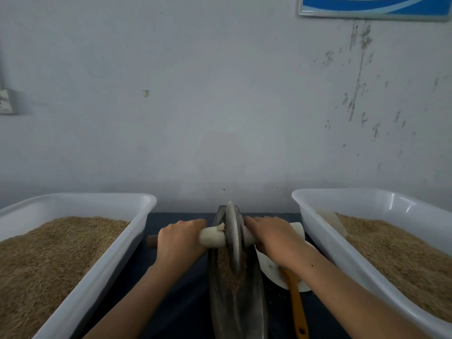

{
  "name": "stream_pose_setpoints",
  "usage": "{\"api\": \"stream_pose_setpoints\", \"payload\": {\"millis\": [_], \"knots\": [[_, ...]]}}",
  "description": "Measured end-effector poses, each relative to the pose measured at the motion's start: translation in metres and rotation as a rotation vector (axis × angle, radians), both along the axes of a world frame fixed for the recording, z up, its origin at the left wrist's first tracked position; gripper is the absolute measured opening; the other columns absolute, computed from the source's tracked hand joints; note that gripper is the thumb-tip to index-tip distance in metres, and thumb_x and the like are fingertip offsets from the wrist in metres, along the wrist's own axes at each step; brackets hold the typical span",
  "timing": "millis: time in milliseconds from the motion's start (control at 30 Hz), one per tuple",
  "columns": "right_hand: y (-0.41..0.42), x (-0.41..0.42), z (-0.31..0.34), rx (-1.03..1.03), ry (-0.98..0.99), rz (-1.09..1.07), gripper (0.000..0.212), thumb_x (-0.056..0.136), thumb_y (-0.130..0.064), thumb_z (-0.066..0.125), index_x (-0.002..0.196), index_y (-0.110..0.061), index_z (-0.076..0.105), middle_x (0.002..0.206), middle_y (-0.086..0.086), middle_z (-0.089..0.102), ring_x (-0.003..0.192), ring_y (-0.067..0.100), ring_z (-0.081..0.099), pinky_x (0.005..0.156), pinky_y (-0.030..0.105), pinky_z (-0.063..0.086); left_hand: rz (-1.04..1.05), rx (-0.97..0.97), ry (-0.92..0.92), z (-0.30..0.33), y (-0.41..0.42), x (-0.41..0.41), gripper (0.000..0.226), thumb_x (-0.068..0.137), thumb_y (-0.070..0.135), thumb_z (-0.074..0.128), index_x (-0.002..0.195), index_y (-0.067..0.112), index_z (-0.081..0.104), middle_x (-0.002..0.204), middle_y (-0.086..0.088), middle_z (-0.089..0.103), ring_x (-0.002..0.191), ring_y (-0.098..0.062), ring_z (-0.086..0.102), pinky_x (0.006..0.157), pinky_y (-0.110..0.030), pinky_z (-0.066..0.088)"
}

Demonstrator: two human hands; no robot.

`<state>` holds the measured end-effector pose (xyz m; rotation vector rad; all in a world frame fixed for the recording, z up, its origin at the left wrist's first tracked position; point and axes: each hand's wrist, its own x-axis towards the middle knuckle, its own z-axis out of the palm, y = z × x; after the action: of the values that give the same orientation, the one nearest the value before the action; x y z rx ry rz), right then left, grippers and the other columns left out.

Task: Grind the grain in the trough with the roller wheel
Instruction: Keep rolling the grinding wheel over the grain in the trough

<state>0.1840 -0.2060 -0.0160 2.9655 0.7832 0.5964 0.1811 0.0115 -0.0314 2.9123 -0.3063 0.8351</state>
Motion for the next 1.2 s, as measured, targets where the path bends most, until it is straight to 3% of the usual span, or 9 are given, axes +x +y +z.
{"api": "stream_pose_setpoints", "payload": {"millis": [167, 267, 533, 767, 933, 1033, 1200], "knots": [[-0.002, -0.007, -0.004, 0.012, 0.022, 0.022, 0.043, 0.087, -0.006, 0.055, 0.126, -0.018, 0.039, 0.114, 0.002, 0.055, 0.1, 0.02, 0.051, 0.076, 0.028, 0.033, -0.01, 0.032, 0.018, 0.001, 0.0, -0.006, 0.019, 0.086, 0.05, 0.054, 0.097, 0.035, 0.055, 0.088, 0.012, 0.06, 0.079, -0.005, 0.054, 0.064, -0.023, 0.033], [-0.006, -0.009, -0.005, 0.01, -0.01, -0.027, 0.037, 0.088, -0.01, 0.054, 0.121, -0.018, 0.04, 0.111, 0.002, 0.054, 0.097, 0.021, 0.052, 0.073, 0.028, 0.029, 0.017, 0.097, 0.017, 0.006, -0.006, -0.004, 0.019, 0.086, 0.048, 0.052, 0.097, 0.033, 0.056, 0.09, 0.009, 0.063, 0.084, -0.011, 0.059, 0.064, -0.024, 0.033], [-0.001, 0.008, -0.005, -0.071, -0.048, -0.109, 0.039, 0.089, -0.004, 0.051, 0.125, -0.012, 0.039, 0.118, 0.009, 0.054, 0.104, 0.03, 0.052, 0.077, 0.034, 0.031, 0.048, 0.129, 0.148, 0.014, -0.009, 0.017, 0.016, 0.087, 0.036, 0.053, 0.098, 0.025, 0.058, 0.098, 0.004, 0.063, 0.092, -0.018, 0.059, 0.069, -0.027, 0.035], [-0.005, 0.006, -0.001, -0.041, 0.074, -0.125, 0.028, 0.088, -0.011, 0.055, 0.111, -0.017, 0.041, 0.103, 0.008, 0.061, 0.091, 0.026, 0.058, 0.069, 0.033, 0.04, 0.054, 0.218, 0.181, 0.015, -0.01, 0.019, 0.021, 0.086, 0.033, 0.056, 0.105, 0.024, 0.057, 0.103, 0.002, 0.063, 0.096, -0.019, 0.06, 0.073, -0.029, 0.04], [0.0, -0.004, 0.006, -0.121, 0.102, -0.098, 0.025, 0.082, -0.013, 0.057, 0.094, -0.025, 0.039, 0.095, 0.005, 0.059, 0.084, 0.026, 0.057, 0.064, 0.031, 0.031, 0.022, 0.224, 0.343, 0.012, -0.001, 0.01, 0.033, 0.08, 0.035, 0.065, 0.111, 0.026, 0.057, 0.103, 0.004, 0.063, 0.095, -0.016, 0.06, 0.072, -0.028, 0.039], [0.0, -0.003, 0.006, -0.117, 0.089, -0.113, 0.022, 0.084, -0.012, 0.055, 0.101, -0.022, 0.045, 0.099, 0.006, 0.061, 0.09, 0.028, 0.059, 0.065, 0.031, 0.031, 0.017, 0.209, 0.296, 0.01, -0.001, 0.008, 0.029, 0.081, 0.035, 0.063, 0.108, 0.026, 0.057, 0.1, 0.004, 0.063, 0.092, -0.016, 0.06, 0.07, -0.027, 0.038], [0.002, 0.004, -0.005, -0.056, -0.041, -0.154, 0.023, 0.09, -0.014, 0.05, 0.111, -0.017, 0.041, 0.104, 0.004, 0.062, 0.093, 0.028, 0.059, 0.068, 0.033, 0.035, 0.032, 0.151, 0.066, 0.004, -0.008, 0.009, 0.019, 0.088, 0.038, 0.053, 0.103, 0.027, 0.053, 0.097, 0.006, 0.062, 0.089, -0.014, 0.059, 0.065, -0.025, 0.032]]}}
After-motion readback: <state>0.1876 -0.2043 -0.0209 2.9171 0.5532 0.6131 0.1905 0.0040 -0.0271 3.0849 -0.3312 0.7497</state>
